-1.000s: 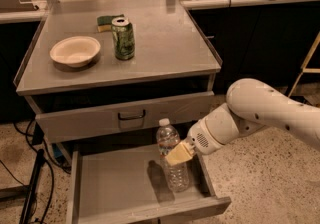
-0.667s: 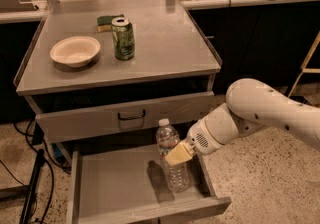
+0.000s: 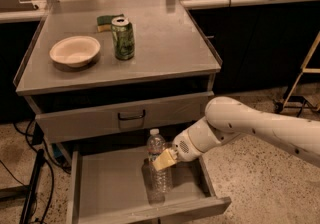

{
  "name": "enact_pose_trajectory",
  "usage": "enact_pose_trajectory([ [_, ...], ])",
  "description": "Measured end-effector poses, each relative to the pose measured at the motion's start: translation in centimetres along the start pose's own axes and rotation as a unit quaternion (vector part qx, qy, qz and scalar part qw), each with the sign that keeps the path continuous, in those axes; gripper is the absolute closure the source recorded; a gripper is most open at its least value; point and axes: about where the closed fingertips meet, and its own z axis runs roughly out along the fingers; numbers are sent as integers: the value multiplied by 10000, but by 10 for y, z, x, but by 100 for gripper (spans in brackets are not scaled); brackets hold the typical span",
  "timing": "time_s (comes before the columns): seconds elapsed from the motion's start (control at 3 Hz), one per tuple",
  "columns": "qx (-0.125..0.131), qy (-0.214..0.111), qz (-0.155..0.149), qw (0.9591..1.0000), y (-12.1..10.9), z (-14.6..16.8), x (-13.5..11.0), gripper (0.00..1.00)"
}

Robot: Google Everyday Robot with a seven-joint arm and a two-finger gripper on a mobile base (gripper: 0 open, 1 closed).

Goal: Place water bottle into middle drawer

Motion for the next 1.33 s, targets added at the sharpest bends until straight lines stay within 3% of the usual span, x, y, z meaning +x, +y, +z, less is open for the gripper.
enact_pose_trajectory([
  [0.33,-126,42,291,9995,-18,36,0,100],
  [1.0,-263,161,443,9985,-26,58,6,100],
  [1.33,-433,415,920,9940,-58,104,16,100],
])
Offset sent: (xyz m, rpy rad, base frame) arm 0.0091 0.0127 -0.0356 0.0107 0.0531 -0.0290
